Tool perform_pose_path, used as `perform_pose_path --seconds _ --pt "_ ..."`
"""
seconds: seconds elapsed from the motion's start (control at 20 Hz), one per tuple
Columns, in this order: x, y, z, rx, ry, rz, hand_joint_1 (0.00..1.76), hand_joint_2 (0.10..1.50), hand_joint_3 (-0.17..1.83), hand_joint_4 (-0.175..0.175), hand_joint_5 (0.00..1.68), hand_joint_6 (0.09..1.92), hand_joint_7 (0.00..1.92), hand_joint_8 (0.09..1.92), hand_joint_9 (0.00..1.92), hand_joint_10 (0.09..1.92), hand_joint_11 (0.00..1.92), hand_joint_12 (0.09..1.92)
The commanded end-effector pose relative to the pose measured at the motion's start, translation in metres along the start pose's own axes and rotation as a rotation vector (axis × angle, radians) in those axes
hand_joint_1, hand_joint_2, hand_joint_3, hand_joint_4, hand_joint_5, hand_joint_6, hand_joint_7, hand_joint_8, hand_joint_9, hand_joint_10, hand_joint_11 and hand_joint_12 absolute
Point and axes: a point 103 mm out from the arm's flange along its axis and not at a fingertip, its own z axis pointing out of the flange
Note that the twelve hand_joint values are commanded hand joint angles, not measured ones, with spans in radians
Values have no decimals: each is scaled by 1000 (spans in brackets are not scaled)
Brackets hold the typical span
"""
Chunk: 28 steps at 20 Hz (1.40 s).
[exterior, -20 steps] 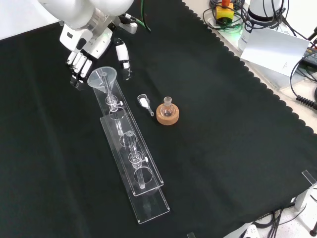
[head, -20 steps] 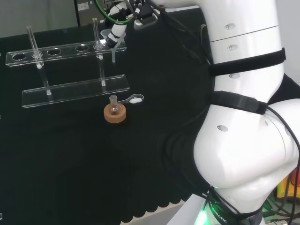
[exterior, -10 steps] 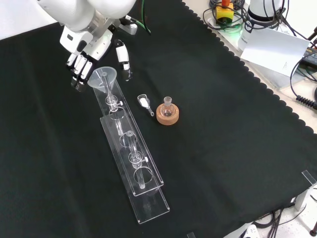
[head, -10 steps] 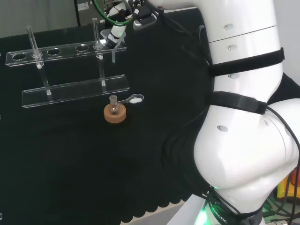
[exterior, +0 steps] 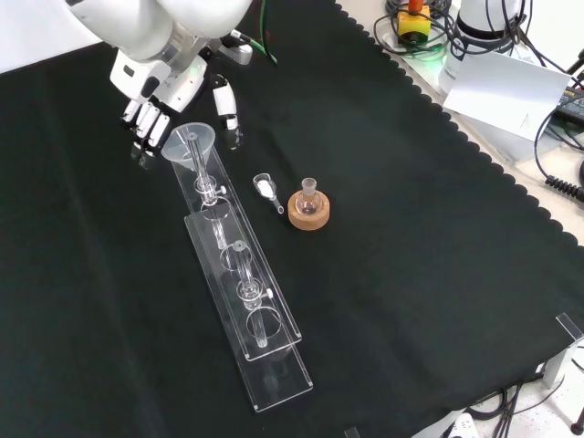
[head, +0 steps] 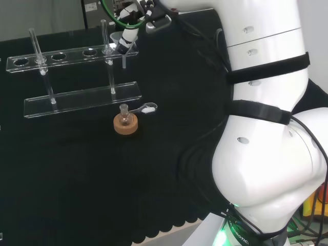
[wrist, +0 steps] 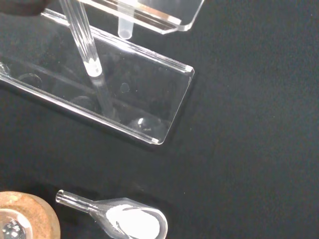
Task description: Pick up the funnel from the transparent funnel stand.
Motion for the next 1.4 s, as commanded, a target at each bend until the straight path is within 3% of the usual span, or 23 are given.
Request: perform_pose_path --seconds 0.05,0.4,0.8,1.1,1.4 --pt "-1 2 2 15 -5 -2 637 766 113 -50 161 87 10 542 326 742 40 1452" --pt "1 3 2 3 -22 2 690 763 152 -50 285 87 286 732 482 702 54 1446" --pt "3 -9 -11 -120 -81 44 735 758 222 -47 569 175 504 845 621 664 111 1409" --pt "1 -21 -23 -162 -100 64 747 697 372 -47 474 584 531 889 656 654 152 1389" --pt "-2 -44 -41 -198 -116 85 748 684 406 -47 447 675 516 896 657 665 163 1388"
